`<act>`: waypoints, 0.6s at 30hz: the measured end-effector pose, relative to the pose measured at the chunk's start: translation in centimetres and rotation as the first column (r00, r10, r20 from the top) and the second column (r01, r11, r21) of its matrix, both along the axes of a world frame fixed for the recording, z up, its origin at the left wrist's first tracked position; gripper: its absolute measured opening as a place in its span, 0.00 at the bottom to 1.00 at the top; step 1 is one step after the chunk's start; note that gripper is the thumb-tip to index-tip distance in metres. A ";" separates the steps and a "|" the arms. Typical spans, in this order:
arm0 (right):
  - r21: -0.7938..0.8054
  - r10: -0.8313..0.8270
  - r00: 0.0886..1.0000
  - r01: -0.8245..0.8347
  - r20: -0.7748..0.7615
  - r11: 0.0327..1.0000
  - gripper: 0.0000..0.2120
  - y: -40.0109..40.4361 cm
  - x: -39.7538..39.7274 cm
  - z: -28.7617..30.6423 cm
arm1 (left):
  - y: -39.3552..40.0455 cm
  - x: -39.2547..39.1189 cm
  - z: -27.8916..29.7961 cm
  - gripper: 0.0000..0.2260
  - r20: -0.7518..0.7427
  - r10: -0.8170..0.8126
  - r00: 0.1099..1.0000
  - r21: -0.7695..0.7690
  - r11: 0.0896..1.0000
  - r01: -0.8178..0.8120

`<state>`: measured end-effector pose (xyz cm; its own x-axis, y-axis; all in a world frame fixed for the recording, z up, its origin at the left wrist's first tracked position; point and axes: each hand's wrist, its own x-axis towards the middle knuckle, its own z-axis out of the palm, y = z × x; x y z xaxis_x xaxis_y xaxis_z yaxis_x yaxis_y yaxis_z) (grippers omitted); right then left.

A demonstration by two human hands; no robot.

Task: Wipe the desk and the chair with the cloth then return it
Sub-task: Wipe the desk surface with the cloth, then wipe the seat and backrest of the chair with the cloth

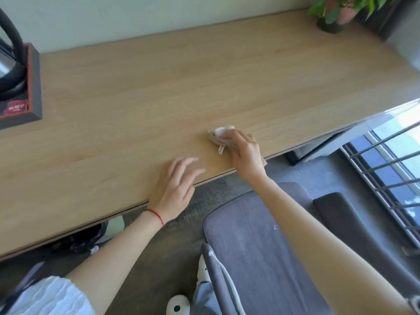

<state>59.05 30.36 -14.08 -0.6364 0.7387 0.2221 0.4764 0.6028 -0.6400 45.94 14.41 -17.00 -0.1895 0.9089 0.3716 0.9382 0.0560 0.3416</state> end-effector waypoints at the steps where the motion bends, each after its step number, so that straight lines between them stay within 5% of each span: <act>1: -0.093 -0.069 0.994 0.062 -0.079 0.994 0.14 -0.5 0.5 0.8 | -1.5 1.7 -0.4 0.16 0.013 -0.050 0.999 -0.022 0.998 0.050; 4: -0.459 -0.330 0.900 0.175 -0.285 0.871 0.11 -2.4 2.4 2.6 | -5.5 6.4 -2.2 0.13 0.122 -0.131 0.984 -0.202 0.967 0.154; 8: -0.825 -0.602 0.672 -0.025 -0.432 0.564 0.11 -6.5 6.5 3.7 | -9.3 10.2 -4.1 0.13 0.324 0.077 0.943 -0.495 0.863 0.100; 13: -0.912 -0.688 0.608 -0.172 -0.396 0.373 0.17 -10.8 12.7 4.3 | -11.8 13.6 -4.5 0.14 0.280 0.166 0.946 -0.636 0.770 0.053; 18: -0.945 -0.708 0.628 -0.182 -0.323 0.271 0.11 -12.1 17.6 1.2 | -11.6 16.7 -8.1 0.17 0.203 0.333 0.921 -0.682 0.723 -0.111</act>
<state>76.67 18.27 -12.86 -0.3660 0.7952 -0.4835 -0.2942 -0.5917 -0.7506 62.60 2.83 -25.07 -0.4140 0.8188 -0.3977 0.7299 0.5597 0.3925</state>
